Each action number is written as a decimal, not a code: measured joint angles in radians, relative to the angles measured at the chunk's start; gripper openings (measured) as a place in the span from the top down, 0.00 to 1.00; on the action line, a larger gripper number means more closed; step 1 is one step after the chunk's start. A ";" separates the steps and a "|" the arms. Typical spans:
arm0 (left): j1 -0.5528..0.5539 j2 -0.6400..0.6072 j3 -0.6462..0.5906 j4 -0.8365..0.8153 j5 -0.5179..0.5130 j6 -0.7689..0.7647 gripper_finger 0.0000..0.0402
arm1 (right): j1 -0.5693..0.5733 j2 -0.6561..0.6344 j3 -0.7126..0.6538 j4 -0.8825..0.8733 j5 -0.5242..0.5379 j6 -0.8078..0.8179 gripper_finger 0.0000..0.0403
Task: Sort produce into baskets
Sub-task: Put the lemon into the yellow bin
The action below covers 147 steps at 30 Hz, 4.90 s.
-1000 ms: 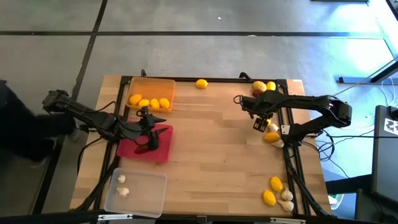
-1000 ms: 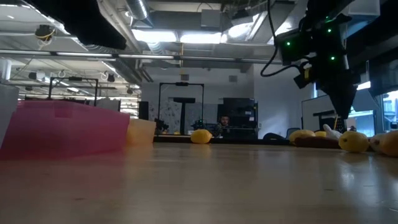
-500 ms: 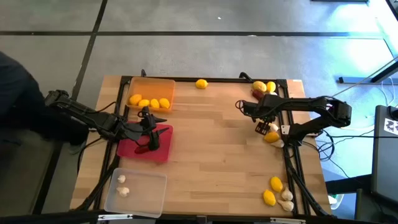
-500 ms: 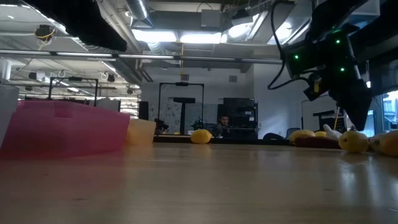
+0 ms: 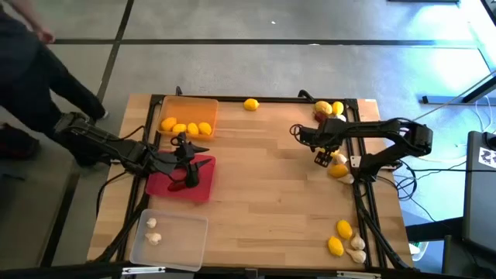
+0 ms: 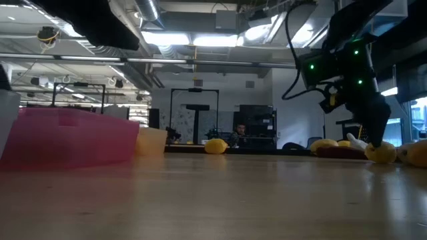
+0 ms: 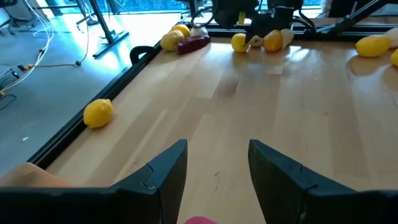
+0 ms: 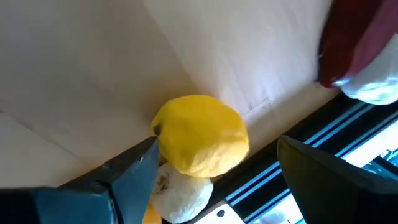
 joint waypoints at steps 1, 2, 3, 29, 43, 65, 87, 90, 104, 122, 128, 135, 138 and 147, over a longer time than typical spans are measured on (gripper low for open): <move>0.000 0.000 0.000 0.000 0.000 0.000 0.59 | 0.000 0.012 0.000 -0.003 -0.010 -0.013 0.20; 0.000 0.000 0.000 0.000 0.000 0.001 0.59 | 0.000 0.024 0.000 -0.007 -0.018 -0.021 0.20; 0.000 0.000 0.000 0.000 0.000 0.000 0.59 | 0.000 0.035 0.000 -0.012 -0.019 -0.031 0.20; 0.000 0.000 0.000 -0.002 0.000 0.009 0.59 | 0.000 0.154 0.000 0.015 0.052 -0.177 0.47; 0.015 0.000 0.000 -0.002 0.000 -0.041 0.58 | 0.001 0.150 0.102 0.066 -0.036 -0.168 0.62; 0.288 0.165 0.000 0.144 0.225 0.037 0.38 | 0.114 0.150 0.250 0.322 -0.168 -0.181 0.61; 0.275 0.378 0.000 0.495 0.227 0.224 0.28 | 0.257 0.149 0.366 0.906 -0.290 -0.196 0.61; 0.263 0.381 0.000 0.525 0.227 0.230 0.28 | 0.258 0.149 0.366 0.969 -0.334 -0.172 0.61; 0.220 0.382 0.000 0.637 0.237 0.266 0.28 | 0.304 0.151 0.366 1.196 -0.431 -0.125 0.61; 0.214 0.381 0.000 0.692 0.288 0.295 0.55 | 0.309 0.152 0.366 1.203 -0.413 -0.143 0.61; 0.214 0.381 0.000 0.693 0.288 0.296 0.57 | 0.309 0.152 0.366 1.203 -0.413 -0.141 0.60; 0.214 0.381 0.000 0.694 0.290 0.292 0.56 | 0.307 0.126 0.365 1.141 -0.427 -0.156 0.44; 0.214 0.381 0.001 0.688 0.289 0.288 0.56 | 0.308 0.073 0.365 1.042 -0.402 -0.175 0.39; 0.217 0.381 0.001 0.598 0.222 0.239 0.55 | 0.308 -0.003 0.362 0.554 -0.278 -0.136 0.39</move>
